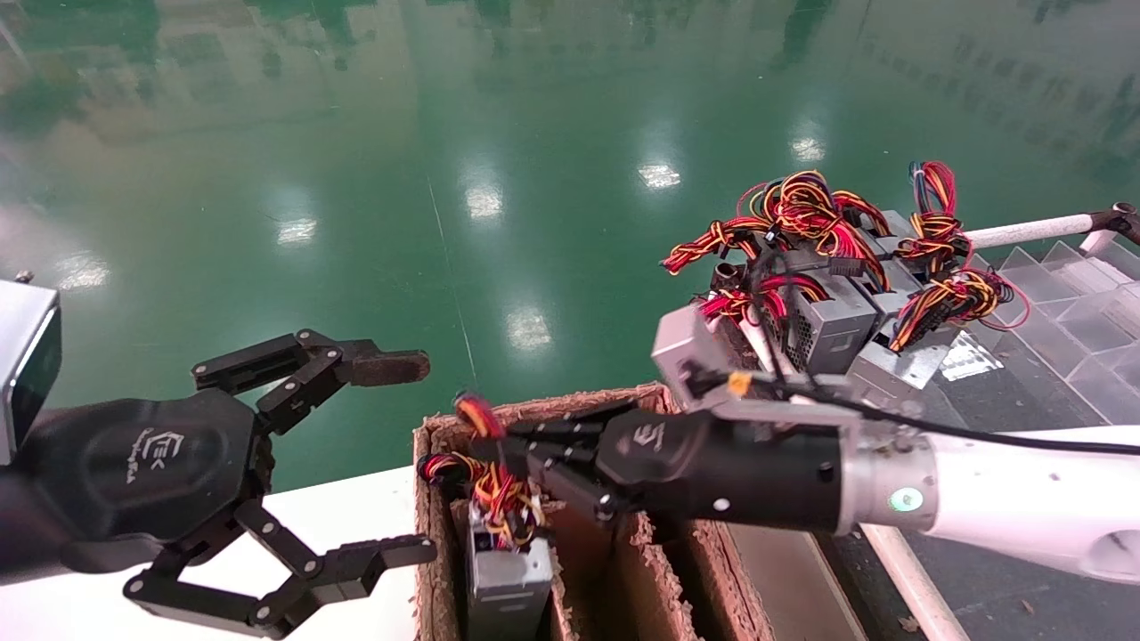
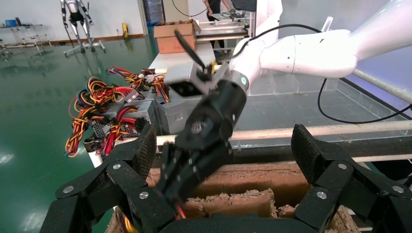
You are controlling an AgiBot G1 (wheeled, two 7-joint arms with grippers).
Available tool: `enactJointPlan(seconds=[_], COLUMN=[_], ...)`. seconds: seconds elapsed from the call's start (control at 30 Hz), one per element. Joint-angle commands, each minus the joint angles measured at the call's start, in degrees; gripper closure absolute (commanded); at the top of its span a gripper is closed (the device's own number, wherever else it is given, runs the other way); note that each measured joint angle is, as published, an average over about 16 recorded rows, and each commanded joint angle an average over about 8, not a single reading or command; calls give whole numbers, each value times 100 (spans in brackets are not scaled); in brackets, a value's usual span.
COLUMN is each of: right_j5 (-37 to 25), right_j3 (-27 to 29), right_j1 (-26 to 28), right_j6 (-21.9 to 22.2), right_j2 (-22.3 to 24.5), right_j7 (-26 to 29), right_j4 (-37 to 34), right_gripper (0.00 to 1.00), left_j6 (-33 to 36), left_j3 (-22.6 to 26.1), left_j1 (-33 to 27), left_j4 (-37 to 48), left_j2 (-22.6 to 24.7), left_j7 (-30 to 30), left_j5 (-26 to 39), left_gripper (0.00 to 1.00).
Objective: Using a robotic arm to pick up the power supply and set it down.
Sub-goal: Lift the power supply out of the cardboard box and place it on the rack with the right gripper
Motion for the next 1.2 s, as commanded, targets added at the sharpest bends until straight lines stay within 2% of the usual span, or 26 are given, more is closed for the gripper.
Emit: enactJointPlan(seconds=[0.03, 0.3, 0.53, 0.77, 1.2], right_j5=[106, 668, 1137, 1303, 1089], right_j3=[78, 461, 828, 1070, 1087], right_j1=[-15, 112, 429, 1093, 2176], right_j6=[2, -161, -389, -672, -1169], right_j2=[72, 397, 785, 1174, 2109], right_j7=[27, 183, 284, 217, -188], right_j4=[70, 110, -172, -833, -2232], right_gripper=[100, 100, 100, 100, 100], left_j6=[0, 0, 0, 0, 0], left_j3=[0, 0, 0, 1, 1], left_j1=[0, 0, 0, 0, 0], left_j4=[0, 0, 0, 0, 0], left_j2=[0, 0, 0, 0, 0], left_j7=[0, 0, 0, 0, 0], left_j5=[0, 0, 0, 0, -1], left_gripper=[0, 0, 0, 0, 0])
